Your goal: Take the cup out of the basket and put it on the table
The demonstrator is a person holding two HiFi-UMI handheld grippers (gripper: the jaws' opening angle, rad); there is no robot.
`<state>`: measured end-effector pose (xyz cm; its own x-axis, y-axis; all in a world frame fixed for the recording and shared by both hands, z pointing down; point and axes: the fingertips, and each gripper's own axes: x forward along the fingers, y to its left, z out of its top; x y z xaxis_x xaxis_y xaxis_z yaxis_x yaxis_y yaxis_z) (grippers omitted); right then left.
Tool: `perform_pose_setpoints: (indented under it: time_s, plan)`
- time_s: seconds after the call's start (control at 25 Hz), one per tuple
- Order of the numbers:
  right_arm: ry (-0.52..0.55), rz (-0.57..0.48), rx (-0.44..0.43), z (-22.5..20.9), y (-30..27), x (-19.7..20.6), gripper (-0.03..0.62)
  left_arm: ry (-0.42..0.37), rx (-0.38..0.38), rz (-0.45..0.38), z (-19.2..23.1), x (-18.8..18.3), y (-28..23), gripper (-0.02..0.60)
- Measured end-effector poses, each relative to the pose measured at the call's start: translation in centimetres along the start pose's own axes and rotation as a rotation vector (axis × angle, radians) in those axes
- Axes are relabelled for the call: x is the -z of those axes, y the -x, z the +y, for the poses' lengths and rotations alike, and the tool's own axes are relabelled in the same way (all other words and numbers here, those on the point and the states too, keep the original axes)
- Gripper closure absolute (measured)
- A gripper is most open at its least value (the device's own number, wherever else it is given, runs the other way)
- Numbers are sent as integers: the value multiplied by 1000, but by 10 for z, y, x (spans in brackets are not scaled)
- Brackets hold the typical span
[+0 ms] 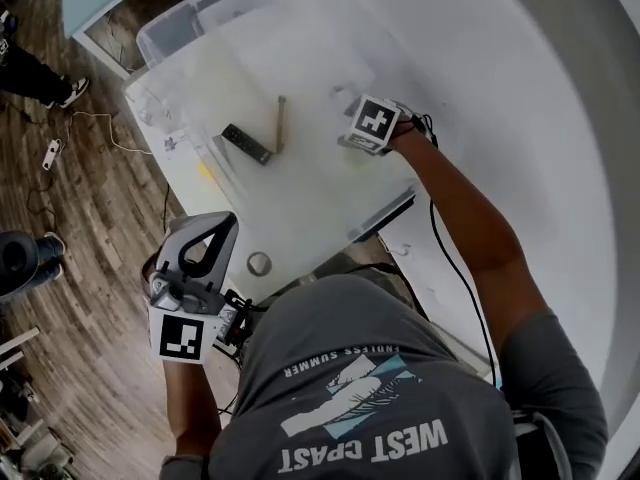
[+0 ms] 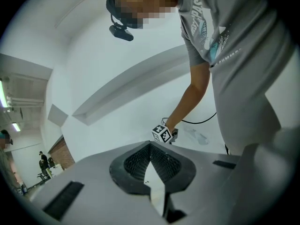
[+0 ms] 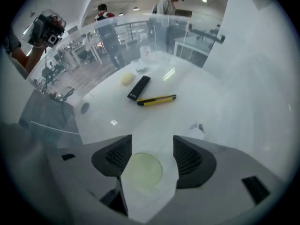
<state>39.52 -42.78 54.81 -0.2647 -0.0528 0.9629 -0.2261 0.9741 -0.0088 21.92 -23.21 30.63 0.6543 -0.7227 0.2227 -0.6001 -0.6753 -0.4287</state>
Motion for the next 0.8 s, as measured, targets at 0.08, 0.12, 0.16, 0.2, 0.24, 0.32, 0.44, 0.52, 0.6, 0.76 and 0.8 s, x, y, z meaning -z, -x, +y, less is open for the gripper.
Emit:
perform_pose_setpoints:
  time_s: [0.08,0.12,0.16,0.2,0.24,0.32,0.44,0.52,0.6,0.76,0.8]
  plan:
    - [12,93,-77,5,-28,17,303,19,-34,25,6,5,-2,574]
    - [18,135,-106,8,-40,25,287,28,-50,37,8,8,-2,574]
    - [17,170,-128,9,-49,32,269,38,-64,50,9,10,-2,574]
    - [16,201,-143,10,-56,38,241,48,-76,61,11,13,-2,574]
    - [24,233,-152,10,-60,44,225,58,-86,71,11,16,-3,574]
    - [61,306,-172,13,-70,60,218,74,-103,82,12,20,-3,574]
    - [26,348,-207,17,-83,74,218,70,-120,79,18,19,-2,574]
    - [-7,348,-193,15,-86,73,218,64,-125,72,20,19,-2,574]
    - [-27,342,-167,11,-85,69,218,64,-129,60,22,18,-2,574]
    - [-53,289,-130,4,-73,47,218,51,-117,43,30,14,0,574]
    - [-53,272,-115,2,-68,41,218,46,-112,43,32,15,1,574]
